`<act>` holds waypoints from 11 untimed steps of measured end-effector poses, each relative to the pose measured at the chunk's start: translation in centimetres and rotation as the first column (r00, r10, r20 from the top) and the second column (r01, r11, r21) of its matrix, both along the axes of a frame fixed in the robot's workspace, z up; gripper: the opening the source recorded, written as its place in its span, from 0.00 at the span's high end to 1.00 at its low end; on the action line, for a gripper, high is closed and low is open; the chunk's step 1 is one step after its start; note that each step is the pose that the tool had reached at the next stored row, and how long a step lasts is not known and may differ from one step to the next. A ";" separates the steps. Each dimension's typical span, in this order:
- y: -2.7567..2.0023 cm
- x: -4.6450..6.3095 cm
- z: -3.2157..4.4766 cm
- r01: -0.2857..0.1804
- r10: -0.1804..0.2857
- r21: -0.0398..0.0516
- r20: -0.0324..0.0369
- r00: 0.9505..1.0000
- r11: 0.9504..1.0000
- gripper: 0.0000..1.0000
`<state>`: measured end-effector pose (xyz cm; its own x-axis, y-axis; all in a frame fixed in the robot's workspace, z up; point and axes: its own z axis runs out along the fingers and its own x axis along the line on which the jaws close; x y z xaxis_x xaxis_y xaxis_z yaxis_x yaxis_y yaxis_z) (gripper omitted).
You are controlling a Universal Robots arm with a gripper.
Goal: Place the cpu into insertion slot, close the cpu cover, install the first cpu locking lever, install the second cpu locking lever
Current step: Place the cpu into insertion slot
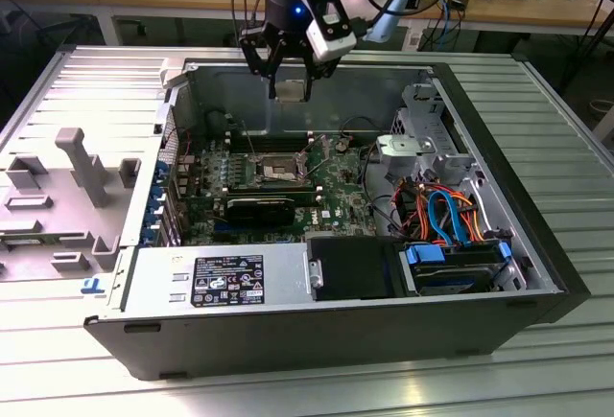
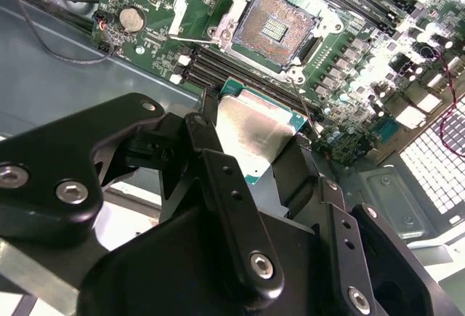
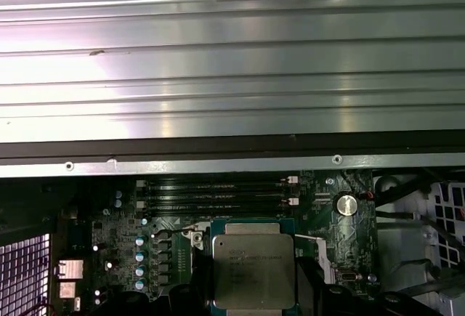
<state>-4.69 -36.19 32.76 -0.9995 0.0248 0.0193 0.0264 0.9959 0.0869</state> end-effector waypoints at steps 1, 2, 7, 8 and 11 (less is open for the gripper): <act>0.00 0.0 -0.02 0.000 0.000 0.000 0.000 1.000 1.000 0.45; -0.01 0.0 -0.04 0.000 0.000 0.000 0.000 1.000 1.000 0.45; -0.02 0.0 -0.13 0.000 0.000 0.000 0.000 1.000 1.000 0.45; -0.02 0.0 -0.16 0.000 0.000 0.000 0.000 1.000 1.000 0.45; -0.03 0.0 -0.20 0.000 0.000 0.000 0.000 1.000 1.000 0.45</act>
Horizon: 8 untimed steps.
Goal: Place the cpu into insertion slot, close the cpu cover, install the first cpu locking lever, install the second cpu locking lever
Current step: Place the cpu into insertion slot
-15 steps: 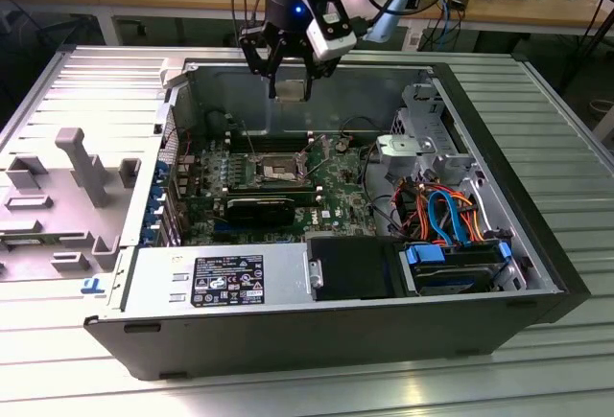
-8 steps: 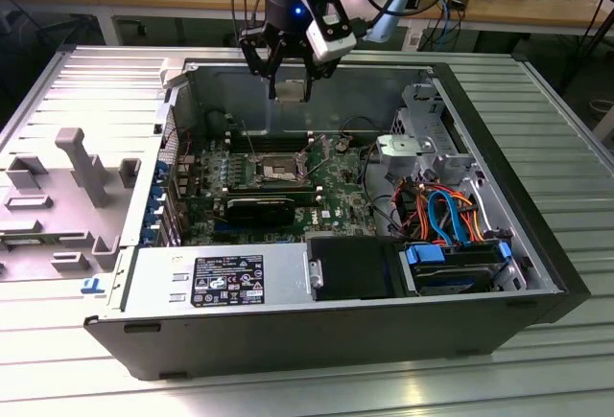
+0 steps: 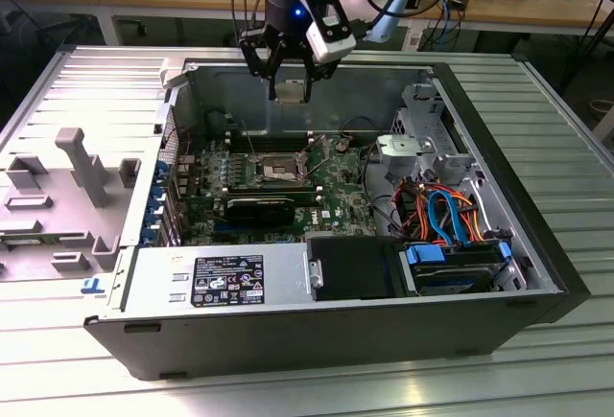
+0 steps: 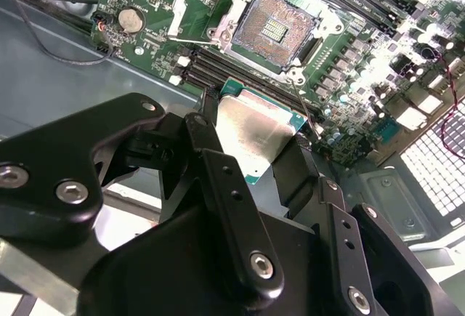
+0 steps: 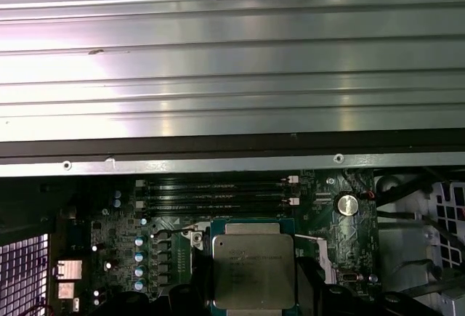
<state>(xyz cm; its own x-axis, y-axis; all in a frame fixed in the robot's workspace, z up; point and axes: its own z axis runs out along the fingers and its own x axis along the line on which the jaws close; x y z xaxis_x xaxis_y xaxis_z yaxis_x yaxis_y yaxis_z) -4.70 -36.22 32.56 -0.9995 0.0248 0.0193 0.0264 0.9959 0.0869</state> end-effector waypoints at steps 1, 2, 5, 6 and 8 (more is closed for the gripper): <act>0.00 0.0 -0.02 0.000 0.000 0.000 0.000 1.000 1.000 0.45; -0.01 0.0 -0.03 0.000 0.000 0.000 0.000 1.000 1.000 0.45; -0.02 0.0 -0.13 0.000 0.000 0.000 0.000 1.000 1.000 0.45; -0.02 0.0 -0.15 0.000 0.000 0.000 0.000 1.000 1.000 0.45; -0.03 0.0 -0.18 0.000 0.000 0.000 0.000 1.000 1.000 0.45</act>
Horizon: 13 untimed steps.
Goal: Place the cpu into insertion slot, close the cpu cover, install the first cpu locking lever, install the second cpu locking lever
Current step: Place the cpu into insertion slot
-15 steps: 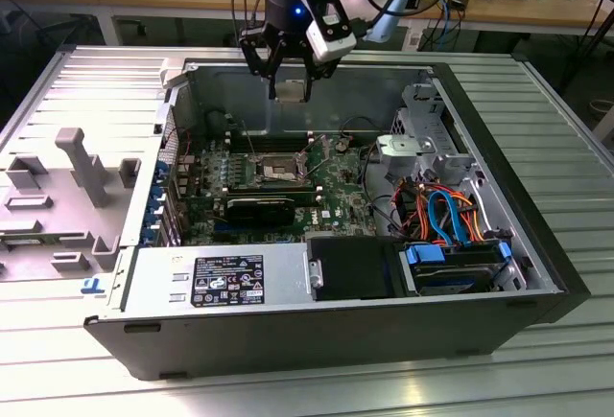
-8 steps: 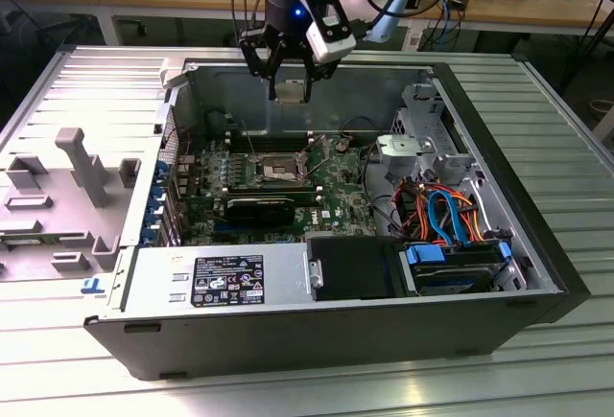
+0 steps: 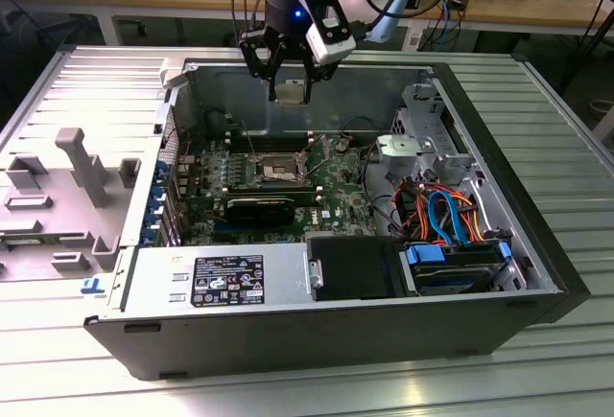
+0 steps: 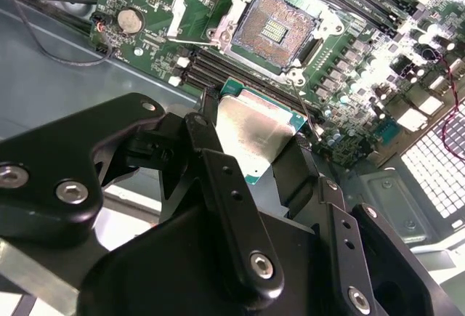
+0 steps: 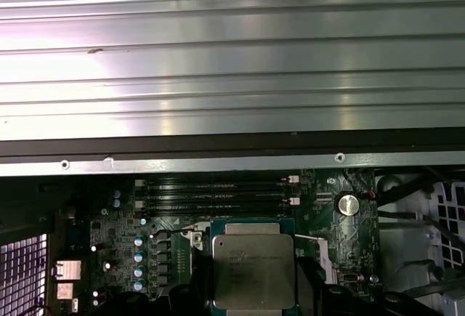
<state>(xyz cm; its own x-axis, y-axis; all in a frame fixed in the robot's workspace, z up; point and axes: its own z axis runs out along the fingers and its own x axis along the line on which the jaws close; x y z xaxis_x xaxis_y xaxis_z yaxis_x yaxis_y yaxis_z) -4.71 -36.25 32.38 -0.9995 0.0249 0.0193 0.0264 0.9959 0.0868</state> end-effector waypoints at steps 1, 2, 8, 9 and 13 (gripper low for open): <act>0.00 0.0 -0.02 0.000 0.000 0.000 0.000 1.000 1.000 0.45; -0.01 0.0 -0.04 0.000 0.000 0.000 0.000 1.000 1.000 0.45; -0.05 0.0 -0.20 0.000 0.000 0.000 0.000 1.000 1.000 0.45; -0.08 -0.1 -0.24 0.000 0.000 0.000 0.000 1.000 1.000 0.45; -0.29 -0.3 -0.39 0.000 0.000 -0.002 0.000 1.000 1.000 0.45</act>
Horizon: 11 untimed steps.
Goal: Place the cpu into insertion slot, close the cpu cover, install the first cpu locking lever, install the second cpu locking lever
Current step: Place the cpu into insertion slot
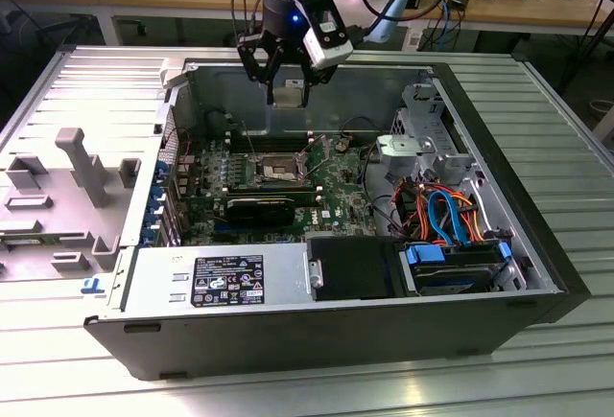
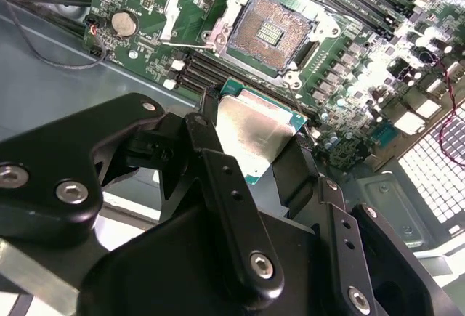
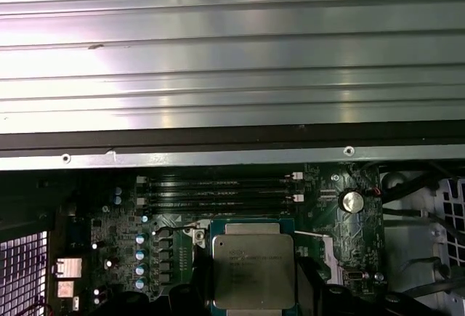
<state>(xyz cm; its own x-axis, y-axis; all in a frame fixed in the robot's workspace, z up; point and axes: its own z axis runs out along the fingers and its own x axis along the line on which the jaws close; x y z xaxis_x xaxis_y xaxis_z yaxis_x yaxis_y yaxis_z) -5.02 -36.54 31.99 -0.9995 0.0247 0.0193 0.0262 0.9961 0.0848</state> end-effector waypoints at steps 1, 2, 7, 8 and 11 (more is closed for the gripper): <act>-0.03 0.0 -0.02 0.000 0.000 0.000 0.000 1.000 1.000 0.45; -0.08 -0.1 -0.08 0.000 0.000 -0.001 0.000 1.000 1.000 0.45; -0.37 -0.3 -0.44 0.000 0.000 -0.007 0.000 1.000 1.000 0.45; -0.42 -0.4 -0.49 0.000 0.000 -0.007 0.000 1.000 1.000 0.45; -0.49 -0.4 -0.61 -0.001 0.001 -0.008 0.000 1.000 1.000 0.45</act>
